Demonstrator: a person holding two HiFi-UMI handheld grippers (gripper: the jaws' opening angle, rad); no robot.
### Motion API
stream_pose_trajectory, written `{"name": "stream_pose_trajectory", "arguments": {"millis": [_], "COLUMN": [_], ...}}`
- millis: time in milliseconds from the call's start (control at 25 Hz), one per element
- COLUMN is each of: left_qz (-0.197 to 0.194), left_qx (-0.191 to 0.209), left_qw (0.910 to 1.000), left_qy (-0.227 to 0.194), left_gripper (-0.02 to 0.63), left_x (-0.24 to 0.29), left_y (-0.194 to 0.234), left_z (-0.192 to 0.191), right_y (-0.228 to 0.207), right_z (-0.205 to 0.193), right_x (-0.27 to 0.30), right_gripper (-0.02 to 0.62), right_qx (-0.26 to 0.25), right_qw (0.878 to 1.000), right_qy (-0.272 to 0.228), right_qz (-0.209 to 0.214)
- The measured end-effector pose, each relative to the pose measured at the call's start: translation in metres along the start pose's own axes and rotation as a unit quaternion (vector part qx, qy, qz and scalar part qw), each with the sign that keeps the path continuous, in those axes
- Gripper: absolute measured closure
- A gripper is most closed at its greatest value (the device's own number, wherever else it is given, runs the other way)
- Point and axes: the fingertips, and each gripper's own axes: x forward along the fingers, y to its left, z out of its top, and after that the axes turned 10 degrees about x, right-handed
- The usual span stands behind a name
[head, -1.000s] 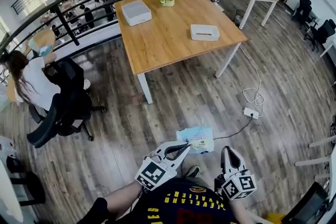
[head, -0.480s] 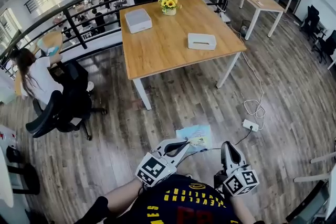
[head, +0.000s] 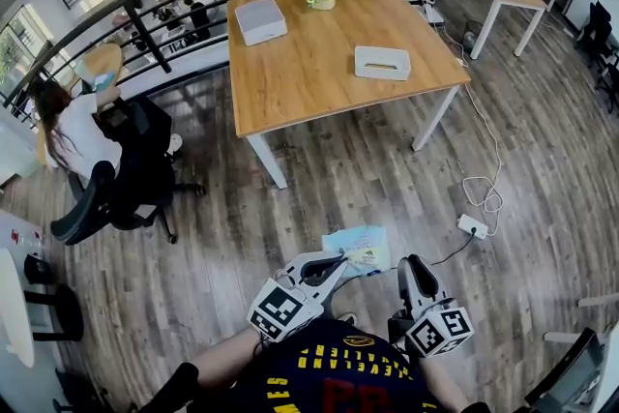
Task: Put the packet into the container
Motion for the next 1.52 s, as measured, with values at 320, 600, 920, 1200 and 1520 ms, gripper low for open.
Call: {"name": "stream_pose_trajectory", "arguments": {"millis": [320, 600, 920, 1200, 1520], "left_qz": [-0.031, -0.054, -0.040, -0.028, 0.003], "left_qx": [0.004, 0.003, -0.027, -0.028, -0.017], "left_qw": [0.9991, 0.9977, 0.9981, 0.9988, 0.9998], "left_qy": [-0.029, -0.041, -0.038, -0.028, -0.010], "left_gripper": [0.600, 0.600, 0.600, 0.600, 0.600], "left_x": [0.040, 0.054, 0.065, 0.095, 0.155], "left_y": [0.073, 0.137, 0.181, 0.204, 0.239], "left_z": [0.015, 0.017, 0.008, 0.017, 0.043], "right_y": [-0.013, -0.009, -0.011, -0.035, -0.080], "right_z": [0.035, 0.050, 0.060, 0.079, 0.129], "right_x": [0.073, 0.131, 0.176, 0.212, 0.259], "right_gripper": [0.518, 0.520, 0.520, 0.520, 0.520], "right_qx": [-0.021, -0.030, -0.038, -0.022, -0.002], "right_qw": [0.999, 0.997, 0.997, 0.998, 0.999], "right_qy": [-0.005, 0.002, 0.027, 0.034, 0.042], "right_qz": [-0.040, -0.064, -0.065, -0.047, -0.012]}}
